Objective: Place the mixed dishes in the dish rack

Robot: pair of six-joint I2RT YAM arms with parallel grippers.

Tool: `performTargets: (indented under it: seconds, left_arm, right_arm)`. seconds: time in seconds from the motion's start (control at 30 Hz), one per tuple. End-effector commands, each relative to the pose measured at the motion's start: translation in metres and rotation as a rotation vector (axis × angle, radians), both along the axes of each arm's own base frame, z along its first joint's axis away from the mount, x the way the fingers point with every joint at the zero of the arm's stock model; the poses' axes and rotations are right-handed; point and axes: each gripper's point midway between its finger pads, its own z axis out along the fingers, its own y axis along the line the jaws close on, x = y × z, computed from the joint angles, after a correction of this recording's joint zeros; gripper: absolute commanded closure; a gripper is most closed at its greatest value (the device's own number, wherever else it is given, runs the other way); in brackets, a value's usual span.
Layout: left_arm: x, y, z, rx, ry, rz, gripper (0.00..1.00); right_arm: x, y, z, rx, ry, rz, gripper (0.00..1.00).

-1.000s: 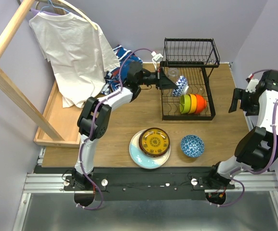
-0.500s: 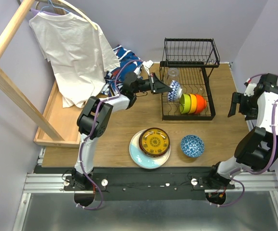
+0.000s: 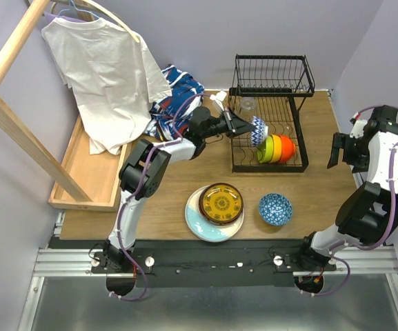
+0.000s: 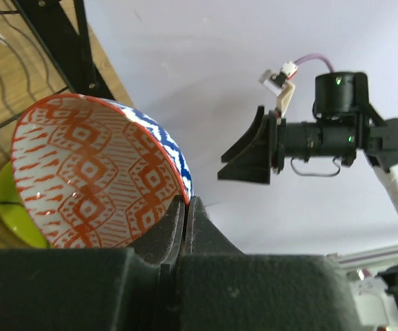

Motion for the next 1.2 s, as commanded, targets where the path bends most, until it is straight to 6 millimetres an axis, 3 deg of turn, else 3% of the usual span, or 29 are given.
performTargets:
  seconds: [0.0, 0.17, 0.3, 0.4, 0.47, 0.83, 1.17]
  left_arm:
    - [-0.005, -0.017, 0.015, -0.050, -0.017, 0.022, 1.00]
    - [-0.008, -0.010, 0.031, -0.099, -0.059, 0.013, 1.00]
    - [-0.002, 0.010, 0.051, -0.128, -0.093, 0.041, 1.00]
    - [0.006, 0.024, 0.054, -0.122, -0.094, 0.071, 1.00]
    - [0.009, 0.026, 0.049, -0.110, -0.084, 0.077, 1.00]
    - [0.013, 0.010, -0.018, -0.009, 0.015, 0.076, 1.00]
    - [0.012, -0.007, -0.039, 0.022, 0.032, 0.064, 1.00]
  right_arm:
    - [-0.010, -0.001, 0.003, -0.018, 0.015, -0.008, 0.09]
    - [-0.016, 0.003, 0.000, -0.016, 0.022, -0.009, 0.09]
    - [-0.019, 0.004, -0.004, -0.015, 0.026, -0.012, 0.09]
    - [-0.018, 0.004, -0.005, -0.013, 0.022, -0.016, 0.09]
    - [-0.018, 0.004, -0.006, -0.013, 0.022, -0.017, 0.09]
    - [-0.019, 0.003, -0.006, -0.018, 0.025, -0.018, 0.09]
    - [-0.024, 0.005, -0.008, -0.022, 0.028, -0.018, 0.09]
